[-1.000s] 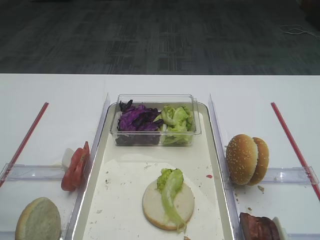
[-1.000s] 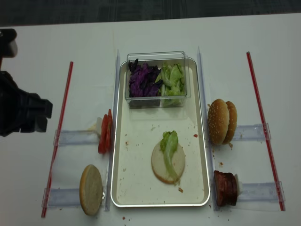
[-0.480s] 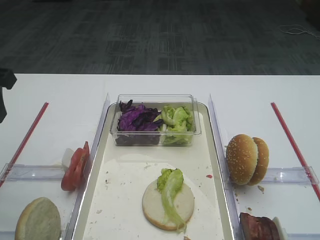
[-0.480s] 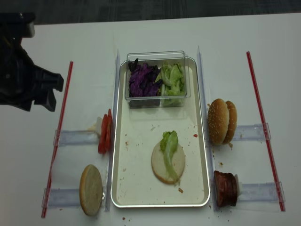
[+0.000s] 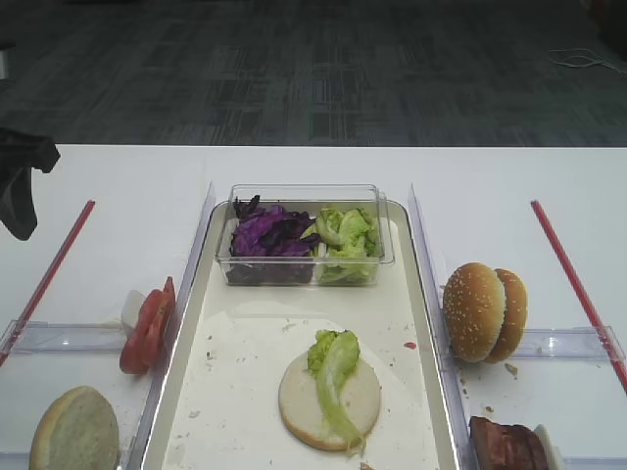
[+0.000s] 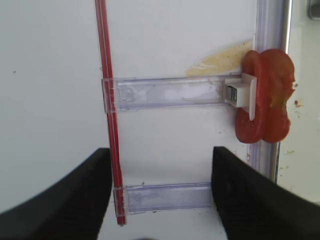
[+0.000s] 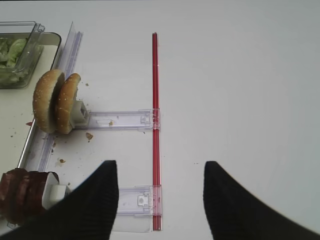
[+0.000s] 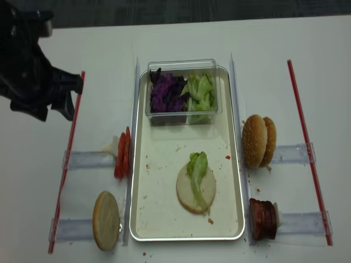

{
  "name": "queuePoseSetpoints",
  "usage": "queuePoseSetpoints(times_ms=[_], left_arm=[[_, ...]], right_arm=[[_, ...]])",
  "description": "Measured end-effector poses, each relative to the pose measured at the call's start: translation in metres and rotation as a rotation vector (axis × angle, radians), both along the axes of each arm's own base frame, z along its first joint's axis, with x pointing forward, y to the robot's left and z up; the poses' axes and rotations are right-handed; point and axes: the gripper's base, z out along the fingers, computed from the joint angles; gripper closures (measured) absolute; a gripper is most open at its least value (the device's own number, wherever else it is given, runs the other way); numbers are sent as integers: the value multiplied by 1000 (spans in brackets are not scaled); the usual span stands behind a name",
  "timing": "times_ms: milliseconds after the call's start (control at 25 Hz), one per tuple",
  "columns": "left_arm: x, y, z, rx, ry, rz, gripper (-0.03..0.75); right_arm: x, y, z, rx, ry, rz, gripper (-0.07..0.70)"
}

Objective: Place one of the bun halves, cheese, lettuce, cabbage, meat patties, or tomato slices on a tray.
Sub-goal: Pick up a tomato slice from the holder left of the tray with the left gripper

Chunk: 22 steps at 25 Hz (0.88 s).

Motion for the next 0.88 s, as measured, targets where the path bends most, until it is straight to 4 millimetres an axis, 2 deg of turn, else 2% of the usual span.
queuePoseSetpoints(times_ms=[440,880], left_arm=[[2,-3,-4,-4,17,37,303],[-9,-64,-3,-15,17,-43,303]], right_arm=[[0,0,0,0,0,0,235],[0,0,0,0,0,0,235]])
